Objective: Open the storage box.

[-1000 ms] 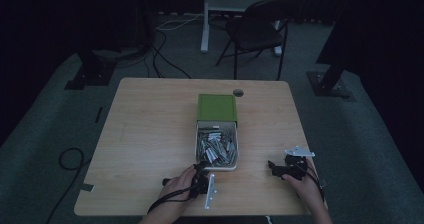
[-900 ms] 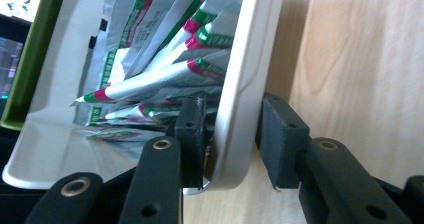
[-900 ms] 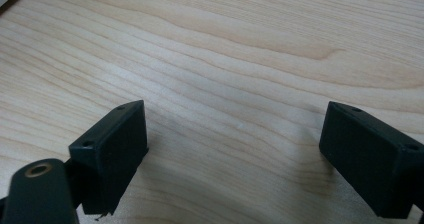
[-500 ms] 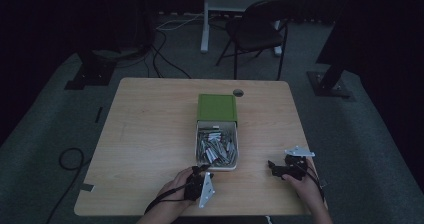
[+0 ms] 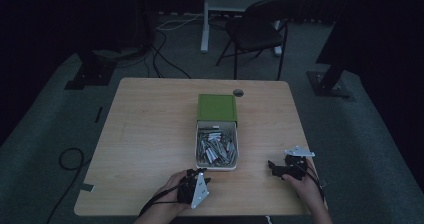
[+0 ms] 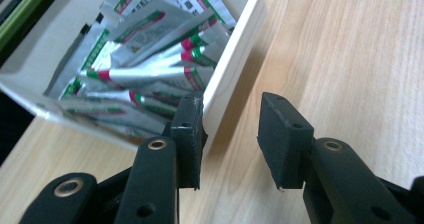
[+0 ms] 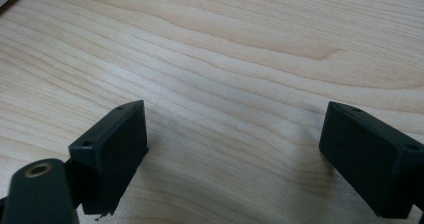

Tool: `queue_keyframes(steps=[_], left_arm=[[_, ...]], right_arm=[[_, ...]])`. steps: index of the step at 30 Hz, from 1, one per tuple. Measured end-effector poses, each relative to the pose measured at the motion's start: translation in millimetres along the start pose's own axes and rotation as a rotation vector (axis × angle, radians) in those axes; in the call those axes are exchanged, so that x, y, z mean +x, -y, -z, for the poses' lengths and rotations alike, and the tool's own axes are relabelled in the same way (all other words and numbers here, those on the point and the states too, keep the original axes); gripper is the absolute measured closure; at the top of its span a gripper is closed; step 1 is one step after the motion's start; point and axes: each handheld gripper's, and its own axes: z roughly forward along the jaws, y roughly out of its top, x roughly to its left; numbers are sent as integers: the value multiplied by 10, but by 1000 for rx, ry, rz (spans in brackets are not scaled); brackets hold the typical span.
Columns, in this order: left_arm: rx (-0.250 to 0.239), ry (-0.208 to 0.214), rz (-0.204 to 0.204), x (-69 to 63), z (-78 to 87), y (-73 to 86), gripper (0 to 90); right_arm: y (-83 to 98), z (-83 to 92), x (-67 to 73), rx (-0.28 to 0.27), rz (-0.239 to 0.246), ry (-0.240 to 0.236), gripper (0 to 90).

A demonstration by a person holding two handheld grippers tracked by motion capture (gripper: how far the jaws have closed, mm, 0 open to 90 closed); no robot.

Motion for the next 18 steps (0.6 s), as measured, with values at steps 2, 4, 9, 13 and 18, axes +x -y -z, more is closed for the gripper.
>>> queue_keyframes(steps=[2, 4, 9, 13, 18], left_arm=[[0, 1, 18, 8, 23, 42, 634], [4, 3, 36, 20, 41, 86, 634], [12, -3, 69, 53, 64, 179, 633], [10, -1, 107, 74, 84, 238, 619], [19, -2, 141, 112, 133, 331, 619]], right_arm=[[0, 0, 0, 0, 0, 0, 114], [0, 0, 0, 0, 0, 0, 115], [0, 0, 0, 1, 0, 0, 114], [0, 0, 0, 0, 1, 0, 114], [0, 0, 0, 0, 0, 0, 114]])
